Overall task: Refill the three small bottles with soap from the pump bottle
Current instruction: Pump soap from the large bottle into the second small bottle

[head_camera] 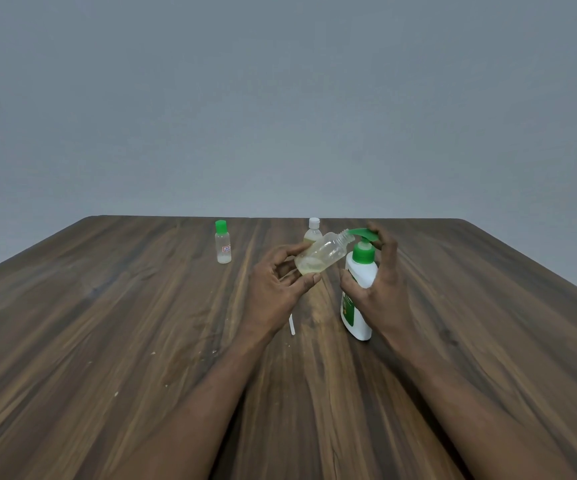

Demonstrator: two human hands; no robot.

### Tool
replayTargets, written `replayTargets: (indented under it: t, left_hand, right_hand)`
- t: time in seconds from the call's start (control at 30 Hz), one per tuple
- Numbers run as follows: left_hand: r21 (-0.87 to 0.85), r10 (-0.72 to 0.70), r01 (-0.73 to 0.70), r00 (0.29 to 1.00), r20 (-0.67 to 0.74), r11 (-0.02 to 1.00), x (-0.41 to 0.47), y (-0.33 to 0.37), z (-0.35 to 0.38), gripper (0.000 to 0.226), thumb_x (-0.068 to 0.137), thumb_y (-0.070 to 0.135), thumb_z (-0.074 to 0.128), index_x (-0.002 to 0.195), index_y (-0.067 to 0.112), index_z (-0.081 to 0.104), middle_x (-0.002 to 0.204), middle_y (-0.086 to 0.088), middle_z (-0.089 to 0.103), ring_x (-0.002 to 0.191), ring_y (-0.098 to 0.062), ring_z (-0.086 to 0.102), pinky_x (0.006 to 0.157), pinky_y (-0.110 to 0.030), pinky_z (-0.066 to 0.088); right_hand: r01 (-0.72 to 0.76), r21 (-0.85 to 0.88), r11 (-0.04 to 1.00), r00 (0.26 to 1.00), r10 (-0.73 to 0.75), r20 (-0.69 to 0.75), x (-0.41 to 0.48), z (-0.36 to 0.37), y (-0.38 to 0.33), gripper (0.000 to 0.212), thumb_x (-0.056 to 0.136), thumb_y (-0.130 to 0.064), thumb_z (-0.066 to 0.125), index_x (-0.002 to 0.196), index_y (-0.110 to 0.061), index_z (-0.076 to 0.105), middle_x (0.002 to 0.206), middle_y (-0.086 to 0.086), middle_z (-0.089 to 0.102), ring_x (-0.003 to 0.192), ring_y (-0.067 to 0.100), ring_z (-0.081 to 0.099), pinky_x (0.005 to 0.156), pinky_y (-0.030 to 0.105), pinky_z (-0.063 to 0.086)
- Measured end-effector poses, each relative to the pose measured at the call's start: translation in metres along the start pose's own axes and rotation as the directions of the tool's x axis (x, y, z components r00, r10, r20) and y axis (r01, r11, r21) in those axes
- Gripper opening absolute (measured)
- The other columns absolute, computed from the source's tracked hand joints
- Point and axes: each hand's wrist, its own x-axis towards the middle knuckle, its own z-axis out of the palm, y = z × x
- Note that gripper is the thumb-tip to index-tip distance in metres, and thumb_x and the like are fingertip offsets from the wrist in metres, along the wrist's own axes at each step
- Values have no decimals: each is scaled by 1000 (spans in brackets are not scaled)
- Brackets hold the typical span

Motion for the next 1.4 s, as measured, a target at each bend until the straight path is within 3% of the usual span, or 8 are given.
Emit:
replayTargets:
  t: [0.13, 0.27, 0.37, 0.53, 0.83, 1.0, 1.13, 1.4]
  left_hand:
    - [6, -6, 6, 1000, 6, 1000, 0, -2, -1, 48, 79, -10, 79, 121, 11, 66, 118, 2, 73, 109, -9, 71, 91, -23, 58]
    - [10, -15, 14, 1000, 5, 1000, 0, -2, -1, 48, 79, -11, 78, 120, 12, 66, 118, 1, 73, 109, -10, 71, 93, -29, 59]
    - [24, 2, -2, 1000, 4, 1000, -1, 0, -1, 49, 78, -8, 80, 117, 18, 67, 117, 3, 73, 109, -8, 71, 91, -22, 57]
    - [55, 20, -20, 1000, -11, 998, 0, 3, -1, 50, 76, -8, 81, 116, 18, 67, 113, 5, 72, 101, 1, 70, 85, -14, 54]
    - [51, 11, -10, 1000, -12, 999, 0, -1, -3, 51, 76, -8, 82, 119, 14, 68, 117, 0, 73, 107, -11, 72, 90, -21, 56]
    - [39, 10, -9, 1000, -7, 999, 0, 1, 0, 51, 76, -7, 82, 117, 20, 68, 118, -4, 73, 107, -11, 72, 89, -19, 55]
    - [56, 25, -24, 1000, -11, 998, 0, 3, 0, 51, 76, -8, 82, 118, 18, 67, 120, -8, 71, 105, -6, 71, 86, -15, 54]
    - [65, 15, -14, 1000, -13, 998, 0, 1, 0, 51, 76, -10, 81, 121, 9, 68, 119, -6, 71, 106, -7, 71, 88, -16, 55]
  right_hand:
    - [20, 2, 1000, 1000, -20, -19, -2, 0, -2, 71, 77, -29, 73, 133, -48, 33, 122, -25, 55, 105, 4, 62, 78, 15, 47]
    - [-1, 8, 1000, 1000, 1, -20, -2, 0, -2, 71, 78, -25, 73, 134, -45, 35, 120, -27, 54, 101, 4, 63, 75, 24, 50]
    - [-23, -1, 1000, 1000, 23, 5, -1, 0, 0, 80, 78, -18, 75, 142, -39, 32, 114, -30, 56, 97, 1, 63, 71, 21, 51]
    - [-38, -8, 999, 999, 38, 15, -1, -2, -1, 80, 77, -20, 73, 141, -41, 31, 114, -33, 54, 98, -2, 61, 74, 27, 51]
    - [15, 5, 1000, 1000, -15, -25, -2, -1, -6, 66, 76, -34, 70, 130, -50, 34, 122, -23, 54, 105, 10, 63, 80, 42, 55]
    - [-10, 6, 1000, 1000, 10, 3, -1, -1, -4, 79, 74, -32, 69, 143, -42, 31, 123, -27, 55, 103, 2, 62, 75, 27, 51]
    - [-22, 12, 1000, 1000, 21, 13, -2, -1, -5, 81, 73, -33, 67, 145, -39, 30, 119, -27, 56, 97, 4, 64, 74, 32, 54]
    - [1, 28, 1000, 1000, -1, -7, -1, -2, -7, 77, 74, -19, 70, 135, -47, 34, 122, -22, 56, 105, 7, 63, 78, 24, 49]
